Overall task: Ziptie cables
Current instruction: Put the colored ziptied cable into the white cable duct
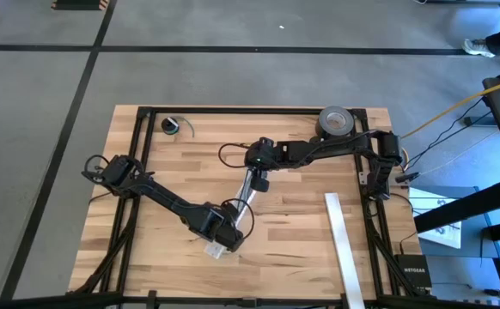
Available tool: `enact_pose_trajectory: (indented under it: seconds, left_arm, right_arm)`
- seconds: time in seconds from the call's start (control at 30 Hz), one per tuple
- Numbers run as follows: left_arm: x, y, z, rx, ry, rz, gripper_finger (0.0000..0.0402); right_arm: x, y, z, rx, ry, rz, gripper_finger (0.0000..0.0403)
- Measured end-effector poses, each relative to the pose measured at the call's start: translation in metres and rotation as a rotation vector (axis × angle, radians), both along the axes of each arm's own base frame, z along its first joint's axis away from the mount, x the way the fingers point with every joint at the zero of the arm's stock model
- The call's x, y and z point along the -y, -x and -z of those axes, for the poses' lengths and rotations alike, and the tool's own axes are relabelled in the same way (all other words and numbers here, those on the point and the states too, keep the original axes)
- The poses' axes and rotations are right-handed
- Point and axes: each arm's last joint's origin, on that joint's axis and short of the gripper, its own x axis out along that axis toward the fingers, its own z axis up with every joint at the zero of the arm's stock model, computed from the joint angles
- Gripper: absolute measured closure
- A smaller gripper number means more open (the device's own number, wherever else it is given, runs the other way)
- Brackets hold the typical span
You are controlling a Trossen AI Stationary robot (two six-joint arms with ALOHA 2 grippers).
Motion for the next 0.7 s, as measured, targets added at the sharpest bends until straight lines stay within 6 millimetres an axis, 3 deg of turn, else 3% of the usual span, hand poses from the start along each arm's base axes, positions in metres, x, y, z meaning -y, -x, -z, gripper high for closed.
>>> enact_pose_trajectory:
  seconds: [0.2,0.47,0.7]
  left_arm:
    - [-0.002,0.002,-0.003,-0.007,-0.046,0.029,0.0167]
    - [-0.012,0.01,-0.022,0.011,-0.112,-0.012,0.0167]
    - [-0.012,0.019,-0.021,-0.036,-0.081,-0.114,0.0167]
  right_arm:
    - [0.0,0.0,0.0,0.0,0.0,0.0,0.0261]
    - [0.0,0.0,0.0,0.0,0.0,0.0,0.0261]
    - [0.0,0.0,0.0,0.0,0.0,0.0,0.0261]
